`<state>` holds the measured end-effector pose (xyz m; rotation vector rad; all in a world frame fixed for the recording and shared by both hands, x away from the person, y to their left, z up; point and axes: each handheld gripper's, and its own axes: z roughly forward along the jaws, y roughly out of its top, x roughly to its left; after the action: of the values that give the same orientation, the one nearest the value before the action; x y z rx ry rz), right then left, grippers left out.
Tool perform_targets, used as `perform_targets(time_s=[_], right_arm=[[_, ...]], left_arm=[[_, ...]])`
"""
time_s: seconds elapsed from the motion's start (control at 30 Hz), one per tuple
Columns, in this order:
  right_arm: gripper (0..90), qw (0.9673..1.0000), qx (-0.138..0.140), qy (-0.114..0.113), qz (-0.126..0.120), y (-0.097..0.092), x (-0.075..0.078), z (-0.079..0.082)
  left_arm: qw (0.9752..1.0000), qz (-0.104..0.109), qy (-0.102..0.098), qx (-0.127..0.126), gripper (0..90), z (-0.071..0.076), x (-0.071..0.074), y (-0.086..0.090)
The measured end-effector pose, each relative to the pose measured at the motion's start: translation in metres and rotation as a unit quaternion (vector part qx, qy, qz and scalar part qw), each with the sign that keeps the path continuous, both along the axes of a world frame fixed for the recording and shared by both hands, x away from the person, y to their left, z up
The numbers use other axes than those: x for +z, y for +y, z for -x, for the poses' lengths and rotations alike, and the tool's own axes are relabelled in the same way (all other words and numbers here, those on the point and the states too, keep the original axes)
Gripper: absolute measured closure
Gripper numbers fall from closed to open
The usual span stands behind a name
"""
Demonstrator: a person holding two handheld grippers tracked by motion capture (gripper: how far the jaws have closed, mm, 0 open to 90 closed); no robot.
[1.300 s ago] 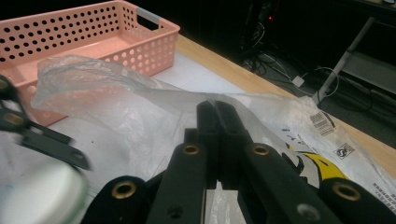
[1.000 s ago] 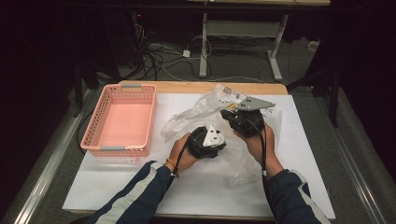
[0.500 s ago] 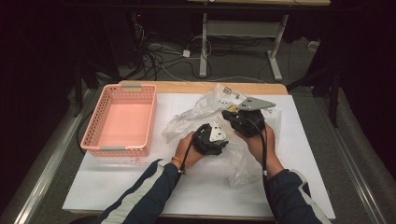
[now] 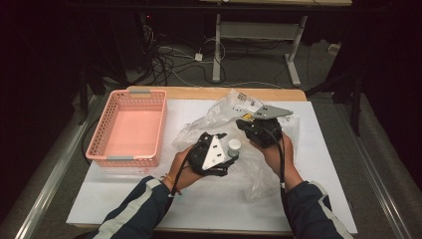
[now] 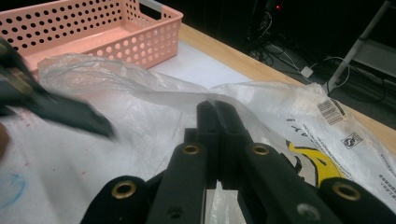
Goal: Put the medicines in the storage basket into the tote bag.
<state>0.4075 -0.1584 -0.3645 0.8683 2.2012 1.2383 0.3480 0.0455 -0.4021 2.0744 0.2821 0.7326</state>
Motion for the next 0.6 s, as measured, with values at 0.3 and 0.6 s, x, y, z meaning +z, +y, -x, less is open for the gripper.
perform_targets(time_s=[0.3, 0.6], right_arm=[[90.0, 1.0000, 0.004, 0.002, 0.005, -0.003, 0.000, 0.003], [90.0, 0.9999, 0.008, 0.006, 0.011, -0.006, -0.001, 0.006]], left_arm=[[0.9973, 0.019, -0.030, 0.064, 21.3, 0.014, 0.025, 0.064], [0.9950, 0.006, 0.010, 0.099, 19.0, 0.005, 0.010, 0.096]])
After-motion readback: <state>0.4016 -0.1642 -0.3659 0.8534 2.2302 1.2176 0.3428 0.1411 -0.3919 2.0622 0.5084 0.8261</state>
